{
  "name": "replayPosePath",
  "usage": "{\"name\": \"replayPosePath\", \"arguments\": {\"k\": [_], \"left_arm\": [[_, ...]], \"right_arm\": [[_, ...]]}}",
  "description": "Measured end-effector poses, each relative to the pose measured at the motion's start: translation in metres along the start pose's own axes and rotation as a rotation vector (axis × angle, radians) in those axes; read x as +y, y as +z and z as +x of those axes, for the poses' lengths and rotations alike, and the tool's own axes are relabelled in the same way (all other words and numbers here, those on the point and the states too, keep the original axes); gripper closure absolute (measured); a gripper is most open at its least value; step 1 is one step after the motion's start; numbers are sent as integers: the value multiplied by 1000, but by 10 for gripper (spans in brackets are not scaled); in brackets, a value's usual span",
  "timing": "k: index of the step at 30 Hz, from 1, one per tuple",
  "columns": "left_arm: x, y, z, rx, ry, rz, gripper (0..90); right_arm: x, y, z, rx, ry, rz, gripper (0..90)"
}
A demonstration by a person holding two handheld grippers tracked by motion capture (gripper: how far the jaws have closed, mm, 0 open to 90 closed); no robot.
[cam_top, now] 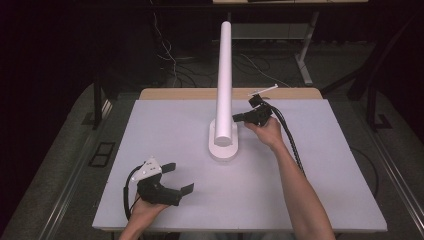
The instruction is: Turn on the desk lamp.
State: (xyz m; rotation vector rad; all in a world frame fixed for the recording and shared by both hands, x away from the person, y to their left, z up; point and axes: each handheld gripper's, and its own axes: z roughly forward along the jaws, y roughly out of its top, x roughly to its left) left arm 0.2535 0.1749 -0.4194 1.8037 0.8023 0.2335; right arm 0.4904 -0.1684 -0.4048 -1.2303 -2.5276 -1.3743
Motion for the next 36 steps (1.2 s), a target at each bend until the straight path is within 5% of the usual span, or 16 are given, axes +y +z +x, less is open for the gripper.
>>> {"name": "replayPosePath", "arguments": {"k": [36], "left_arm": [[-1, 0, -2, -2, 2, 6, 0]], "right_arm": [[-11, 29, -6, 49, 44, 26, 900]]}}
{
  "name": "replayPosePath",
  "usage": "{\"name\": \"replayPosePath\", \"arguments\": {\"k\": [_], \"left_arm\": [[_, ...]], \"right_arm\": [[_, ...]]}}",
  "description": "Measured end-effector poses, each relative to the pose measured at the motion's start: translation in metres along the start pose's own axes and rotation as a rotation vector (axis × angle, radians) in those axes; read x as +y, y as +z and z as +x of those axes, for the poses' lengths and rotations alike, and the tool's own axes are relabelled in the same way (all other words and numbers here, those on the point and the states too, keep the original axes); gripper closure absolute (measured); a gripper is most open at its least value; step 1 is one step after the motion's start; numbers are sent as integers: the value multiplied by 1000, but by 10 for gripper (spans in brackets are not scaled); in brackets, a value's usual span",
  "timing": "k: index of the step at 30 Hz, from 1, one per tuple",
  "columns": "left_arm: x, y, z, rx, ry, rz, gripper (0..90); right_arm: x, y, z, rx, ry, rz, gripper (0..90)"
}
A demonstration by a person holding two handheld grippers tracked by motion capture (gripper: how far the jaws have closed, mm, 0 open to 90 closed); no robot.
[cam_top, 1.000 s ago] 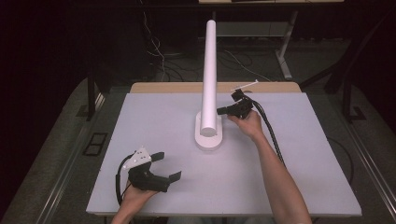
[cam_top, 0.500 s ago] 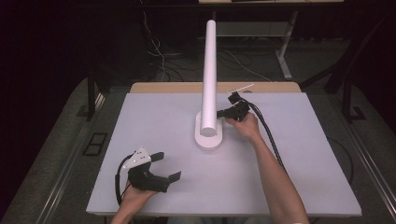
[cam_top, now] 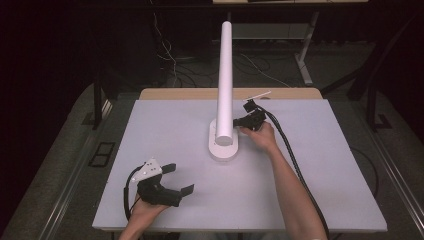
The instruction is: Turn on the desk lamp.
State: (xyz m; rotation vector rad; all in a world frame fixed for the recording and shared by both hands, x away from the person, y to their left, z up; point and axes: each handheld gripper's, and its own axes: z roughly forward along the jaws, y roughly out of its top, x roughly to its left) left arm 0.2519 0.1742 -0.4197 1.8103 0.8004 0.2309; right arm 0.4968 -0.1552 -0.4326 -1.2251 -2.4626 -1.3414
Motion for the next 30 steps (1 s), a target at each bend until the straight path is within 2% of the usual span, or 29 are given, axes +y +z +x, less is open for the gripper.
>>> {"name": "replayPosePath", "arguments": {"k": [14, 17, 20, 30], "left_arm": [[0, 0, -1, -6, 2, 0, 0], [0, 0, 0, -6, 2, 2, 0], [0, 1, 1, -3, -3, 4, 0], [0, 0, 1, -3, 1, 1, 0]], "right_arm": [[-1, 1, 0, -2, -2, -4, 900], [-1, 0, 2, -18, -17, 0, 900], [-1, 1, 3, -8, -22, -5, 900], [0, -5, 9, -45, -55, 16, 900]]}}
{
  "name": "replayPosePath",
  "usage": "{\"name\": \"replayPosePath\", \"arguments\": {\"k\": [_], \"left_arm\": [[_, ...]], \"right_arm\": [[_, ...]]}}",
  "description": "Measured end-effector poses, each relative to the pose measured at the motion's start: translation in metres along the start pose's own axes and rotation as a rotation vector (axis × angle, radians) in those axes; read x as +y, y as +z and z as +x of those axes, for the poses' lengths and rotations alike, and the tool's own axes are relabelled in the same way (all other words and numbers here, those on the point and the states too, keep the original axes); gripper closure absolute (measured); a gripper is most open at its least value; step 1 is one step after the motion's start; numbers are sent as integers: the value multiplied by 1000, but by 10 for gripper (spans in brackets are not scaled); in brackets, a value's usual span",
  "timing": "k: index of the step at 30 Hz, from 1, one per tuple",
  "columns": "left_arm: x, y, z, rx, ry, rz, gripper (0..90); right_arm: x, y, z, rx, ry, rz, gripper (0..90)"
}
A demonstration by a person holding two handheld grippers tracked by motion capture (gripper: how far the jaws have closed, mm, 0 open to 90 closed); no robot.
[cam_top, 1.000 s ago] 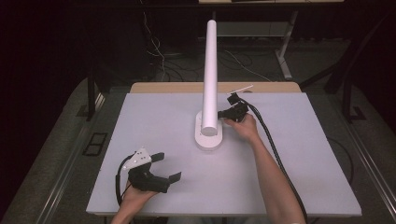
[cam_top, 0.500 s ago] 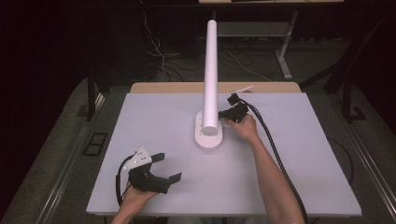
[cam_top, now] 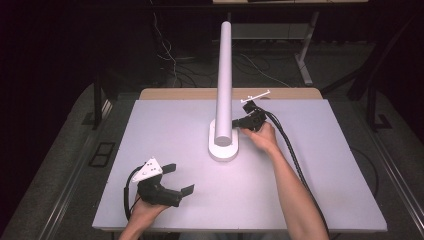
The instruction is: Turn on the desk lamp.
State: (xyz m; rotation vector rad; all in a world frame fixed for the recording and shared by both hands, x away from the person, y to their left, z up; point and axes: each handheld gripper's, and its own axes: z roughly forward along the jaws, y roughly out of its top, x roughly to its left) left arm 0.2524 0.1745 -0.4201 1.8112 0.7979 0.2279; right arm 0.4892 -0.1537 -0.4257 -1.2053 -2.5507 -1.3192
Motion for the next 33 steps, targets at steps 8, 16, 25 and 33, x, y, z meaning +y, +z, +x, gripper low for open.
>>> {"name": "replayPosePath", "arguments": {"k": [8, 16, 25, 33], "left_arm": [[0, 0, 0, 1, -3, -3, 0], [0, 0, 0, 1, -6, -7, 0], [0, 0, -1, 1, -2, -4, 0], [0, 1, -1, -2, -2, -2, 0]], "right_arm": [[0, -15, 2, 2, -1, -26, 900], [-5, -40, 4, -4, -7, -49, 900], [-12, -69, 7, -1, -20, -97, 876], [-22, -100, 16, -17, -9, -149, 601]]}}
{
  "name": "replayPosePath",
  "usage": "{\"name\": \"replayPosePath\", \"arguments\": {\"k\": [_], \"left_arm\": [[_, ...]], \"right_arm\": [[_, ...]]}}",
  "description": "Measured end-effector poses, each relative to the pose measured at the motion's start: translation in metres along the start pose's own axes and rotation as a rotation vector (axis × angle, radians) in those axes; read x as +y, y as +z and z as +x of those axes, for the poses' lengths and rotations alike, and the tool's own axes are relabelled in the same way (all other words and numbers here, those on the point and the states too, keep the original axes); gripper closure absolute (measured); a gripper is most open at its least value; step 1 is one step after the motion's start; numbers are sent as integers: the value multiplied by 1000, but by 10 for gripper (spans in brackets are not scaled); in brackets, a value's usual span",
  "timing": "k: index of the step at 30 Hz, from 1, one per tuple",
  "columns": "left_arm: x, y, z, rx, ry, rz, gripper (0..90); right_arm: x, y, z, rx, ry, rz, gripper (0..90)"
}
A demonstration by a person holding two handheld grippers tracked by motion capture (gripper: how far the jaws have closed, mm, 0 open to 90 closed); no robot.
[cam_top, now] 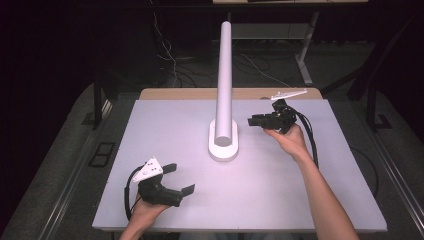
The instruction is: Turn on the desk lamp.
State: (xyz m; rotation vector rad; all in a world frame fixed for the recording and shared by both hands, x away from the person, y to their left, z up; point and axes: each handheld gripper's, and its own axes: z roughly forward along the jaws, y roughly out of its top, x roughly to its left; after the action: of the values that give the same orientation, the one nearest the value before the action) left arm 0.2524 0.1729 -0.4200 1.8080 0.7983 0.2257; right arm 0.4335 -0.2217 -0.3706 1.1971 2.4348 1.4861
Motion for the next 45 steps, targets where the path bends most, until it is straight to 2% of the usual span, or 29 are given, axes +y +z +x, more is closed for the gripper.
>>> {"name": "replayPosePath", "arguments": {"k": [2, 3, 4, 6, 7, 8, 10, 13, 14, 15, 16, 24, 35, 40, 41, 45], "left_arm": [[0, 0, 0, 0, 0, 0, 0], [0, 0, 0, 0, -1, -1, 0], [0, 0, 0, 0, -1, 0, 0], [0, 0, 0, 0, -1, 0, 0], [0, 0, -1, 1, -2, 0, 0], [0, 0, -1, 1, -1, 1, 0], [0, 1, -1, 1, 0, 0, 0], [0, 1, -1, -1, 3, 7, 0], [0, 2, -1, -1, 5, 7, 0], [0, 2, -2, -2, 5, 6, 0], [0, 2, -2, -2, 2, 6, 0], [0, 3, -3, -3, 0, 5, 0], [0, 4, -3, -3, 3, 10, 0], [0, 4, -3, -5, 7, 12, 0], [0, 5, -3, -5, 8, 12, 0], [0, 5, -3, -5, 8, 13, 0]], "right_arm": [[-3, -7, 3, -11, 2, -14, 522], [-3, -7, 3, -11, 2, -14, 522], [-6, -14, 6, -16, 7, -30, 434], [-9, -20, 9, -30, 8, -32, 360], [-9, -20, 9, -30, 8, -32, 360], [-13, -27, 12, -49, 1, -34, 274], [-16, -33, 15, -57, 6, -27, 164], [-21, -39, 17, -63, 23, -35, 116], [-26, -46, 19, -59, 23, -35, 49], [-26, -46, 19, -59, 23, -35, 49], [-33, -53, 23, -54, 22, -37, 4], [-57, -74, 33, -45, 26, -60, 4], [-106, -100, 49, -61, 32, -89, 5], [-122, -105, 52, -70, 42, -105, 5], [-130, -106, 54, -73, 47, -112, 5], [-139, -107, 57, -78, 45, -112, 5]]}}
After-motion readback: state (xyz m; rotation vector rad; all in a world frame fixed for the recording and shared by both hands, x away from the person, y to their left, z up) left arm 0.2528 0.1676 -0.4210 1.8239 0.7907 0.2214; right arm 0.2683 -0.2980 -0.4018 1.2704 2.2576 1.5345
